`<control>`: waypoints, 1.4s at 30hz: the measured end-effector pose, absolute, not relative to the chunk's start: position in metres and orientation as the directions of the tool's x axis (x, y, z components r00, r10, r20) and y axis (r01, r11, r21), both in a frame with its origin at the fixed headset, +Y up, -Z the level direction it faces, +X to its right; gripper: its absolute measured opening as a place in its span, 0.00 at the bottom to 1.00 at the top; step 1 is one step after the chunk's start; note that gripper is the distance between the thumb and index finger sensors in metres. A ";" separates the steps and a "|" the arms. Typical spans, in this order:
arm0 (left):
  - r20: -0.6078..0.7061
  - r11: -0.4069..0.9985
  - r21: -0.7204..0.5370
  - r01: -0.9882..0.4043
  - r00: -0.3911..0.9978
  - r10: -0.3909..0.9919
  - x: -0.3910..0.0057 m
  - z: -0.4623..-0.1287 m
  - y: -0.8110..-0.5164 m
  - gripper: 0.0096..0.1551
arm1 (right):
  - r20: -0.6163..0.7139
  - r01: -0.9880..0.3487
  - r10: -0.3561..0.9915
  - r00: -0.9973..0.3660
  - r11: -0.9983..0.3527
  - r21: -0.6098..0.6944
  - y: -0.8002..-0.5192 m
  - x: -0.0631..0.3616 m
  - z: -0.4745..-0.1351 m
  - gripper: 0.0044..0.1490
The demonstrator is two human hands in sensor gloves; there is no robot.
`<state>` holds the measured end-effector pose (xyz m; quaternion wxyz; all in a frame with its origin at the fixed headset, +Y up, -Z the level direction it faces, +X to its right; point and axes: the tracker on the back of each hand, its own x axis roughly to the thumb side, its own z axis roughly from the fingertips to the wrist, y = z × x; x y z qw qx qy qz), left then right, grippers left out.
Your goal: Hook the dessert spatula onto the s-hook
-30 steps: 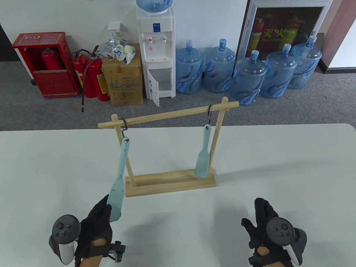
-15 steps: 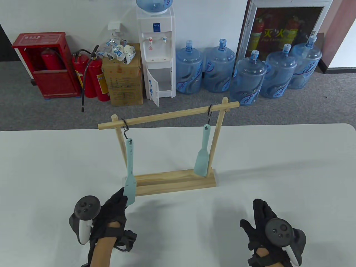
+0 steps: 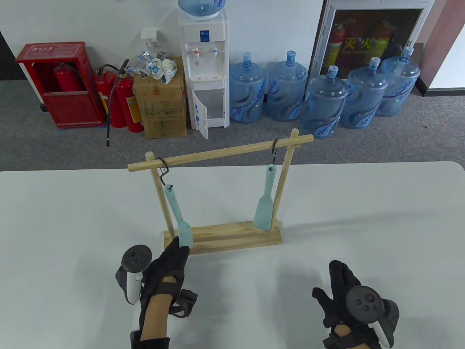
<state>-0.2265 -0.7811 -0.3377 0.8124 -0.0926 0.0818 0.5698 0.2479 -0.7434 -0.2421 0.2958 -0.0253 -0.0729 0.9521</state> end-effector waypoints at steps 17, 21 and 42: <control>0.013 0.697 0.035 -0.716 0.698 0.716 -0.244 -0.281 -0.713 0.47 | 0.015 -0.554 0.559 -0.829 -0.818 -0.157 -0.742 0.245 -0.242 0.55; 0.090 0.724 0.089 -0.684 0.730 0.678 -0.240 -0.266 -0.699 0.47 | 0.012 -0.553 0.558 -0.830 -0.818 -0.162 -0.742 0.245 -0.242 0.55; 0.266 0.928 0.132 -0.348 0.914 0.305 -0.181 -0.250 -0.726 0.44 | 0.011 -0.533 0.537 -0.843 -0.835 -0.139 -0.745 0.240 -0.242 0.55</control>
